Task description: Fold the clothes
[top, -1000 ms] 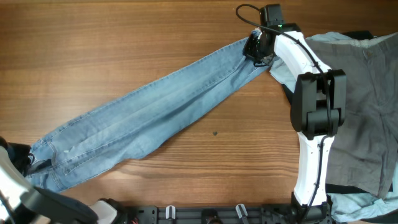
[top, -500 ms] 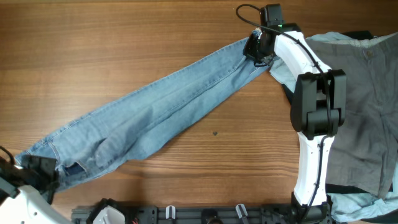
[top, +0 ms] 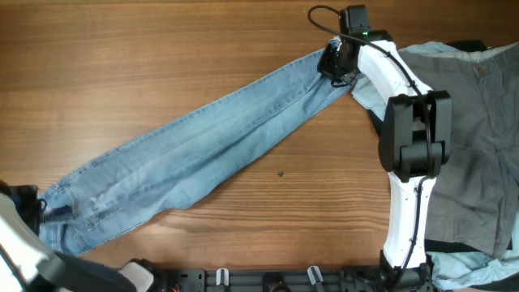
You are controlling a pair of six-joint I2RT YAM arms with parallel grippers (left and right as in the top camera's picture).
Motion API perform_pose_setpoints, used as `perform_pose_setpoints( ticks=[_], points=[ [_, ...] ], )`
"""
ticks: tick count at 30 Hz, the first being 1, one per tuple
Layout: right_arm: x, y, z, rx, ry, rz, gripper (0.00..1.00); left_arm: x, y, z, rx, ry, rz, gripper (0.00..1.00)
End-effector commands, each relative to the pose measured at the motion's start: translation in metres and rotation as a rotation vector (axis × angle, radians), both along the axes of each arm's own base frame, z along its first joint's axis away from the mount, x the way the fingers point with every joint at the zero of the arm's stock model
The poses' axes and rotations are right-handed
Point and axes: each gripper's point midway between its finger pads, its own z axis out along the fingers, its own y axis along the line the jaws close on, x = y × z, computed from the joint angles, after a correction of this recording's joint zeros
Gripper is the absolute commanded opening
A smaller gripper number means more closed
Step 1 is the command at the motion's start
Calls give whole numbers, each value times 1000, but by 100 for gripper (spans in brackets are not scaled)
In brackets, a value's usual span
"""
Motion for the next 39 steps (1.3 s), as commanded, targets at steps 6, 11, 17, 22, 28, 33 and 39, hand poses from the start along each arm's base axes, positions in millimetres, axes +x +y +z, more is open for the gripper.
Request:
perform_pose_setpoints(
  ticks=[6, 11, 17, 22, 28, 33, 39],
  points=[
    [-15, -40, -38, -152, 73, 49, 20, 55, 48, -32, 60, -143, -88, 21],
    [-12, -20, -19, -66, 26, 185, 53, 47, 38, -36, 16, -94, -157, 77],
    [-23, -2, 47, 48, -20, 219, 59, 19, 22, -49, -68, 54, -138, 81],
    [-35, -2, 51, 31, 3, 289, 59, 29, 38, -45, -38, 2, -167, 87],
    [-33, -2, 52, 31, -5, 288, 60, 34, 42, -15, -54, -68, -181, 96],
    [-34, -2, 52, 32, -1, 286, 61, 12, 28, -41, -122, -19, -194, 79],
    [-34, -2, 52, 42, 6, 256, 62, 3, -6, -108, -177, -63, -130, 4]
  ],
)
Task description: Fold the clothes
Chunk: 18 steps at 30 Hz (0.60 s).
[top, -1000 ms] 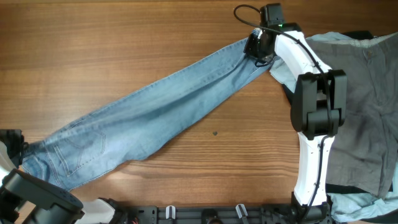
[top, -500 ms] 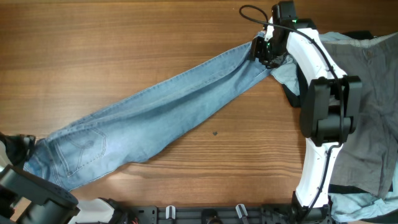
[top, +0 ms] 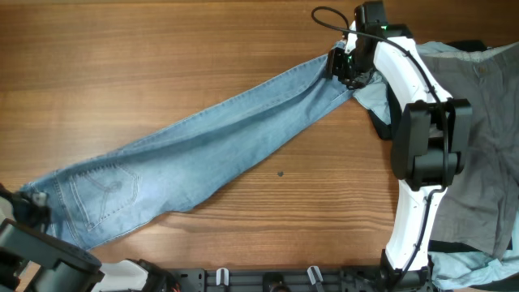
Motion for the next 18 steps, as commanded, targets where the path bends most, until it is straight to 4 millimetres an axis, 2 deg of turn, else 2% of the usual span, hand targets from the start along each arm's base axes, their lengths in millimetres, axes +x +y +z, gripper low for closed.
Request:
perform_pose_setpoints(
  ticks=[1, 4, 5, 7, 8, 10, 12, 13, 14, 15, 17, 18],
  points=[
    [-1, 4, 12, 25, -12, -19, 62, -8, -23, -31, -46, -15, 33, 4],
    [-6, 9, 12, 44, 12, -15, 61, -11, -24, -56, -1, -11, 22, 4],
    [-10, 10, 11, 42, 27, -9, 61, -5, -20, -62, 22, -15, 8, 4],
    [-21, 16, 9, 33, 59, 32, 60, 23, -3, -70, 98, -70, -39, 4],
    [-28, 21, 8, 28, 83, 48, 60, 44, 6, -72, 142, -109, -77, 4],
    [-38, 29, 6, 23, 117, 70, 60, 81, 18, -65, 196, -161, -142, 4],
    [-44, 35, 6, 19, 134, 85, 60, 129, 32, -45, 257, -216, -248, 4],
    [-44, 38, 6, 21, 132, 80, 60, 157, 39, -28, 300, -239, -323, 6],
    [-36, 39, 7, 27, 105, 70, 57, 186, 46, 1, 340, -261, -381, 10],
    [-27, 41, 9, 32, 65, 71, 53, 203, 52, 27, 356, -279, -397, 16],
    [-8, 28, 10, -27, -1, 1, 53, 211, 60, 75, 340, -273, -379, 45],
    [-3, 17, 9, -66, -21, -20, 53, 208, 63, 90, 330, -264, -372, 53]
  ],
)
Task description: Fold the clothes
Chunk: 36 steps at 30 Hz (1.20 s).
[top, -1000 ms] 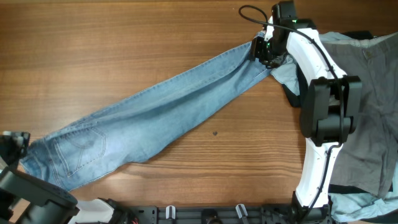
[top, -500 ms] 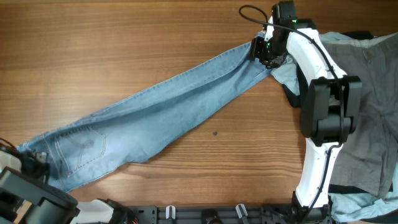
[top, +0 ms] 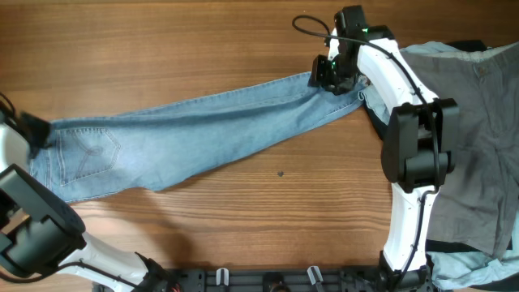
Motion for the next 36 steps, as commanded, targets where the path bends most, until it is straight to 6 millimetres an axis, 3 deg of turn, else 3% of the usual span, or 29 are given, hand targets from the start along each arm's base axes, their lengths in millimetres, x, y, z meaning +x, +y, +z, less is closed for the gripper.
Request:
perform_pose_setpoints(
  ticks=[1, 2, 4, 7, 10, 13, 16, 18, 19, 20, 24, 26, 29, 30, 32, 34, 36],
  points=[
    [21, -45, 11, -147, -89, -117, 53, 7, 18, 74, 12, -46, 5, 59],
    [29, -66, 13, -193, -116, -153, 53, 6, 9, 90, -32, -65, -30, 63],
    [36, -99, 14, -222, -131, -215, 51, 8, -16, 102, -103, -98, -129, 63],
    [40, -138, 12, -214, -139, -247, 49, -6, -53, 102, -199, -39, -210, 65],
    [47, -114, 1, -61, -198, 27, 53, -16, -74, 94, -241, 43, -297, 65],
    [44, -104, -29, -35, -158, 80, 52, -25, -84, 90, -264, 90, -353, 65],
    [31, -88, -60, -13, -81, 112, 39, -34, -91, 83, -293, 125, -366, 65],
    [25, -91, -63, -33, -52, 110, 22, -39, -95, 73, -313, 145, -366, 65],
    [25, -99, -56, -50, -53, 92, 9, -43, -98, 63, -331, 160, -365, 65],
    [27, -104, -44, -51, -70, 82, 4, -46, -100, 53, -342, 168, -364, 65],
    [26, -108, 43, -44, -186, 55, 5, -55, -108, 1, -360, 183, -361, 61],
    [17, -107, 70, -35, -197, 17, 4, -57, -106, -23, -326, 172, -354, 57],
    [1, -108, 72, -30, -133, -14, 4, -78, -91, -52, -251, 239, -207, 46],
    [-6, -113, 68, -54, -91, -56, 9, -91, -83, -58, -222, 276, -115, 44],
    [-6, -119, 67, -85, -87, -71, 13, -106, -68, -59, -189, 308, -8, 40],
    [-6, -116, 67, -70, -86, -67, 4, -120, -49, -58, -165, 308, 61, 37],
    [-14, -106, 65, -47, -50, -62, 10, -135, -29, -57, -179, 257, 181, 34]
  ],
)
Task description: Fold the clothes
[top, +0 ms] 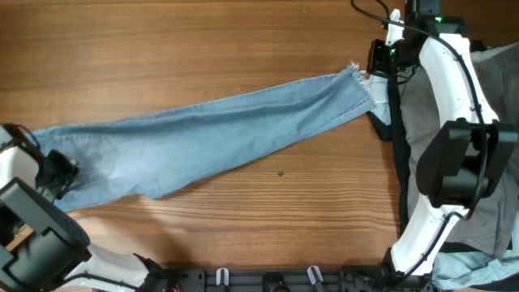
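Note:
Light blue jeans (219,138) lie stretched across the wooden table (203,49), the waist end at the left and the frayed hem (357,89) at the upper right. My left gripper (57,172) sits on the waist end near the table's left edge and looks shut on the denim. My right gripper (378,60) hovers just up and right of the hem's top corner. Its jaws are too dark and small to read. The hem lies flat and fully in view.
A grey garment (495,138) is spread over the right side under my right arm, with a dark strip (395,130) along its left edge. A pale blue cloth (474,268) peeks out at the bottom right. A small dark speck (280,173) marks the table.
The right gripper moved right and up, off the hem, and the hem now lies further right. The left gripper went from the waist's upper corner down onto the waist. The back pocket no longer shows.
At first the jeans ran diagonally from the lower left to the upper right, a gripper on each end. The waist end then stood higher, and later the jeans lay nearly level. Now they are stretched further right, with the hem uncovered.

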You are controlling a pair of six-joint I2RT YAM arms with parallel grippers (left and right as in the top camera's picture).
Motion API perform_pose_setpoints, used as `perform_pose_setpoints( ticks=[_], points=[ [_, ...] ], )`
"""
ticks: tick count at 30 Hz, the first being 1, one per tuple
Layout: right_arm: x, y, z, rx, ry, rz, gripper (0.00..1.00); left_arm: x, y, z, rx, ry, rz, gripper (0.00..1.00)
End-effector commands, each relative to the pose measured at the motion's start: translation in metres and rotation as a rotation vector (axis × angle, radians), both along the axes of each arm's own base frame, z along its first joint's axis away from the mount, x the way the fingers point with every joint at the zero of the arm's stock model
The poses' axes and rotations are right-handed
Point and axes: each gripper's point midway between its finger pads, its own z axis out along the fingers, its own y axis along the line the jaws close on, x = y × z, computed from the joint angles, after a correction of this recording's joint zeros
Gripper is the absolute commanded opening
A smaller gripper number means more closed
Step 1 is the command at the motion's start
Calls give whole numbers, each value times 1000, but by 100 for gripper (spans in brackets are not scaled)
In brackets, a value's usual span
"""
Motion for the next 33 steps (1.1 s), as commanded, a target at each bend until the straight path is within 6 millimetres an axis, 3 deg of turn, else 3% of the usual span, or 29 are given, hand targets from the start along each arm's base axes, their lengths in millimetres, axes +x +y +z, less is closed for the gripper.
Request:
perform_pose_setpoints(
  ticks=[1, 2, 3, 4, 6, 9, 10, 12, 13, 14, 15, 16, 19, 21, 24, 27, 29, 31, 33],
  points=[
    [-12, 12, -8, 38, 63, -26, 19, -34, 39, 2, 55, -7, 201, 34],
    [-17, 24, -11, 70, 81, -3, 18, -35, 44, 3, 51, -30, 202, 34],
    [-21, 37, -17, 98, 95, 21, 8, -31, 46, 3, 39, -68, 180, 35],
    [-28, 59, -32, 127, 108, 65, 4, -20, 45, 5, 16, -131, 138, 36],
    [-37, 89, -50, 162, 122, 94, 4, -8, 44, 10, -3, -181, 117, 39],
    [-54, 157, -86, 240, 125, 95, 4, -3, 43, 18, -18, -192, 112, 42],
    [-49, 173, -90, 265, 87, 76, 4, -4, 43, 19, -23, -188, 112, 42],
    [-11, 210, -80, 333, -138, 94, 4, -3, 36, 19, -52, -196, 109, 44],
    [14, 210, -74, 278, -265, 73, 4, -1, 33, 19, -73, -208, 105, 48],
    [39, 189, -63, 183, -366, -33, 4, 2, 29, 19, -93, -226, 99, 59],
    [43, 185, -56, 175, -382, -25, 4, 4, 27, 20, -103, -236, 95, 61],
    [45, 182, -49, 160, -395, 18, 5, 9, 23, 21, -123, -264, 56, 61],
    [32, 158, -7, 90, -418, 237, 25, 38, 5, 37, -207, -436, -77, 58],
    [19, 142, 10, 63, -402, 276, 37, 60, -18, 58, -286, -594, -222, 49],
    [6, 103, -12, -26, -270, 103, 40, 78, -67, 65, -370, -632, -431, 27],
    [-6, 69, -37, -47, -147, -17, 39, 99, -116, 64, -391, -604, -638, 18],
    [-14, 58, -51, -23, -80, -36, 33, 107, -144, 61, -393, -571, -751, 22],
    [-25, 51, -69, -5, -2, -50, 32, 108, -159, 47, -337, -451, -826, 27],
    [-29, 41, -87, -4, 48, -73, 37, 108, -172, 42, -314, -391, -878, 44]
  ],
)
